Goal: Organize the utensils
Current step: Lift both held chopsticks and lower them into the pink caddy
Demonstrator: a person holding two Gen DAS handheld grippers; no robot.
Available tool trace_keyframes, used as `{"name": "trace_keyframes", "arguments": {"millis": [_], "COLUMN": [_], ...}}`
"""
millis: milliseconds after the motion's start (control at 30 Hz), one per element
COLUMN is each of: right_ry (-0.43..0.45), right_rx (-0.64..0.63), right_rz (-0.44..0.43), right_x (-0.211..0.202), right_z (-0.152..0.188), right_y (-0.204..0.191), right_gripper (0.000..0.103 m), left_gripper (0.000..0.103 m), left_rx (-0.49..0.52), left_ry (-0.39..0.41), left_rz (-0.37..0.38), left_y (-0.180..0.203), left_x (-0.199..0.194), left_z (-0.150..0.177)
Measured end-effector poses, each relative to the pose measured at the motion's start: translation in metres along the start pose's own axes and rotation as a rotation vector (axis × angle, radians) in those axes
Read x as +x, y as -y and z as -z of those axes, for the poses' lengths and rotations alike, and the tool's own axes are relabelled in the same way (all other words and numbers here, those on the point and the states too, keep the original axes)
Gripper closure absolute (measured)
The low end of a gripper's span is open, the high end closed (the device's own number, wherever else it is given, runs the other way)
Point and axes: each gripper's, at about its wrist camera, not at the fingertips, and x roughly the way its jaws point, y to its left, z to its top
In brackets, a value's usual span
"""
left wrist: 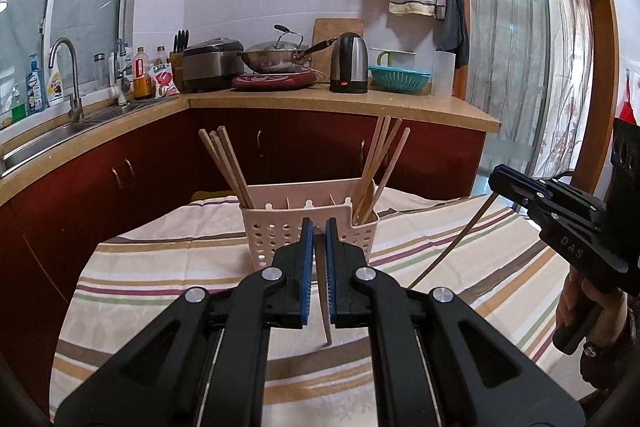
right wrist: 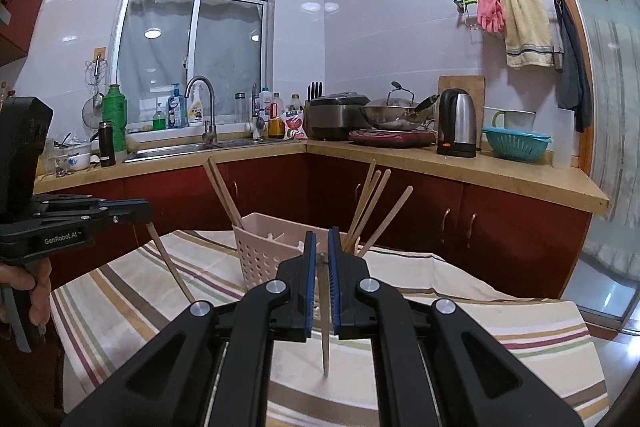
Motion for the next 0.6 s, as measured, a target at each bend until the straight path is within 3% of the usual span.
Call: {"name": "trace_keyframes", "arguments": {"millis": [600], "right_ry": [0.006], "right_rx": [0.015], "right_rz": [-0.001], "right_x": [0.027], "right_z": [-0.012], "right_y": [0.007], "right_gripper": [0.096], "left_gripper": [0.096], "left_rx": [-0.004], "left_ry": [0.012], "left_rz": [0.008], "left_y": [-0.007], "left_x": [0.029], "left_z": [-0.015]}}
